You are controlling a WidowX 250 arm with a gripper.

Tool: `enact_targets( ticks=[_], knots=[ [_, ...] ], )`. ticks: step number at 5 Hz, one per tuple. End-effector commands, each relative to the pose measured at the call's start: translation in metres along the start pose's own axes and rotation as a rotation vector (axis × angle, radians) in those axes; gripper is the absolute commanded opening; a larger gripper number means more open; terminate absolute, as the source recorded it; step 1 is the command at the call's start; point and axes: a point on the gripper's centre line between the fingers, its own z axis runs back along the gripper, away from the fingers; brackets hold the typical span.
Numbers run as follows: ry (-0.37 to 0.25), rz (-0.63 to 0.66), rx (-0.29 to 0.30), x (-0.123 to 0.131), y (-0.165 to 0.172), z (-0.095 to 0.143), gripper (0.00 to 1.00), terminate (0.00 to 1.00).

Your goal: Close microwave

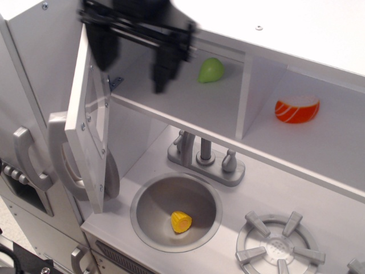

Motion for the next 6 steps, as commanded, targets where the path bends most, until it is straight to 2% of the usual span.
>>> enact_targets(
  ticks=[1, 2, 5, 6],
  knots=[
    [-0.035, 0.030, 0.017, -0.015, 0.042, -0.013, 1.00, 0.00],
    [-0.031, 0.075, 0.006, -0.012, 0.047, -0.017, 1.00, 0.00],
    [-0.031, 0.164, -0.064, 0.008, 0.025, -0.039, 1.00, 0.00],
    [-0.031, 0.150, -0.036, 0.015, 0.013, -0.049, 1.00, 0.00]
  ],
)
